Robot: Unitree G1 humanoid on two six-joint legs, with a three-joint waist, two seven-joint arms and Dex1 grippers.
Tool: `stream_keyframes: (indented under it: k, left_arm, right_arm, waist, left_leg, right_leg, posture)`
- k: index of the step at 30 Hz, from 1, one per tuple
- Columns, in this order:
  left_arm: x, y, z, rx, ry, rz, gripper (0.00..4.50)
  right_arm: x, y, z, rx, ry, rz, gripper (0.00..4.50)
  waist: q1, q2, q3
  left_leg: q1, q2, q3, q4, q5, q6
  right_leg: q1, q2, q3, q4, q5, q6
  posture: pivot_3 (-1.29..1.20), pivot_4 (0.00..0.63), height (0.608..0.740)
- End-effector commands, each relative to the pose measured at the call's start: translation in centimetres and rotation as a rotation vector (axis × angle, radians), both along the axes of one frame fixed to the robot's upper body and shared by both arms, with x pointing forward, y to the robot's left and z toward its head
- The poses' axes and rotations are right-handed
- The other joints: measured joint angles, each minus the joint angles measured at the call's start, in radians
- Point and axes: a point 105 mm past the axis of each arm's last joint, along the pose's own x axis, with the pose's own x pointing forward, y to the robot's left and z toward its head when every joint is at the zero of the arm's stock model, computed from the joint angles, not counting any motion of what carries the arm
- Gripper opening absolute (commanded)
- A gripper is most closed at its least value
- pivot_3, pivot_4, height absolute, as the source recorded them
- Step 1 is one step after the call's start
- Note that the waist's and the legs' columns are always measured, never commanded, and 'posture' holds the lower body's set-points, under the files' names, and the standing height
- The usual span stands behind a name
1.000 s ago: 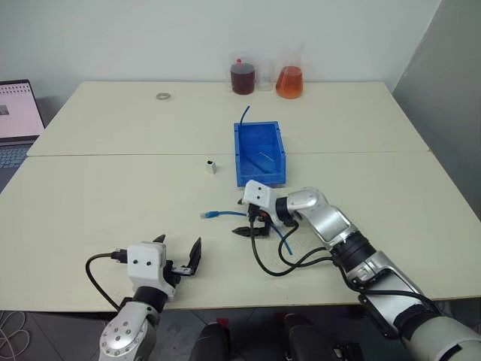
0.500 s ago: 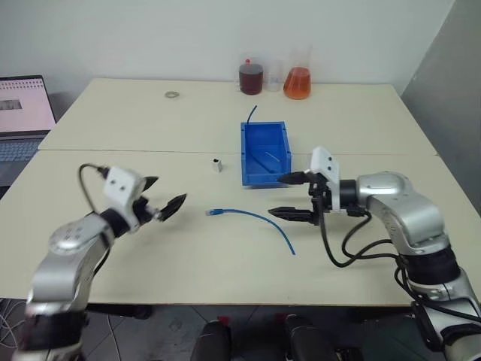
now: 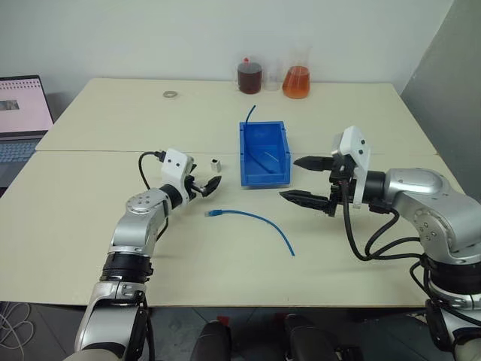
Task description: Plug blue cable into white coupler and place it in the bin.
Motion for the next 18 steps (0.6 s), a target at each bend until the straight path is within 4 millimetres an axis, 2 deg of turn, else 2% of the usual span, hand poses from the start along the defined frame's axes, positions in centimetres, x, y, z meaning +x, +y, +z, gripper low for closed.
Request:
stream_keyframes:
  k: [1,4,6,12,15,16,18]
  left_arm:
    - [0.9,-0.2,0.8,0.020,-0.036,0.002,4.50]
    - [1.3,-0.4,0.6,0.017,-0.034,-0.005,4.50]
    - [0.8,-0.2,0.4,0.018,-0.027,-0.014,4.50]
    - [-3.4,3.5,-0.7,0.064,0.055,-0.052,4.50]
    - [-4.6,6.4,1.1,0.054,0.058,-0.060,4.50]
    - [-5.1,6.4,1.8,0.037,0.068,-0.116,4.50]
    - [-6.7,5.0,2.2,0.014,0.113,-0.287,4.50]
  right_arm:
    - [-0.6,-0.3,1.3,0.012,-0.056,-0.023,4.45]
    - [-0.5,-0.6,1.3,0.009,-0.059,-0.043,4.45]
    - [-0.6,-0.8,1.4,0.006,-0.060,-0.051,4.45]
    - [-0.9,-1.5,1.3,-0.006,-0.054,-0.077,4.45]
    - [-1.0,-1.5,1.0,-0.001,-0.046,-0.085,4.45]
    - [-1.1,-1.5,0.9,0.000,-0.042,-0.084,4.45]
    - [-1.1,-1.4,0.8,0.001,-0.036,-0.079,4.45]
  waist:
    - [0.001,0.000,0.000]
    - [0.002,0.000,0.000]
    - [0.000,0.000,0.000]
    - [-0.015,0.000,0.000]
    - [-0.014,0.000,0.000]
    - [-0.014,0.000,0.000]
    - [-0.014,-0.001,0.000]
  left_leg:
    - [0.000,0.000,0.000,0.000,0.000,0.000]
    - [0.000,0.000,0.000,0.000,0.000,0.000]
    - [0.000,0.000,0.000,0.000,0.000,0.000]
    - [0.000,0.001,0.001,-0.001,0.000,0.000]
    - [0.000,0.002,-0.001,-0.001,0.000,0.000]
    - [0.000,0.001,-0.001,-0.001,0.000,0.000]
    - [0.000,0.001,-0.001,0.000,0.000,0.000]
  right_leg:
    - [0.000,0.000,0.000,0.000,0.000,0.000]
    - [0.000,0.000,0.000,0.000,0.000,0.000]
    - [0.000,0.000,0.000,0.000,0.000,0.000]
    - [-0.001,0.000,0.002,0.000,0.000,0.000]
    - [-0.001,0.000,-0.001,0.000,-0.001,-0.001]
    - [-0.001,0.000,-0.001,0.001,-0.001,0.000]
    - [-0.001,0.001,-0.001,0.002,-0.001,0.000]
  posture:
    - [0.00,0.150,0.740]
    - [0.00,0.150,0.740]
    - [0.00,0.150,0.740]
    - [0.00,0.150,0.740]
    - [0.00,0.150,0.740]
    - [0.00,0.150,0.740]
    - [0.00,0.150,0.740]
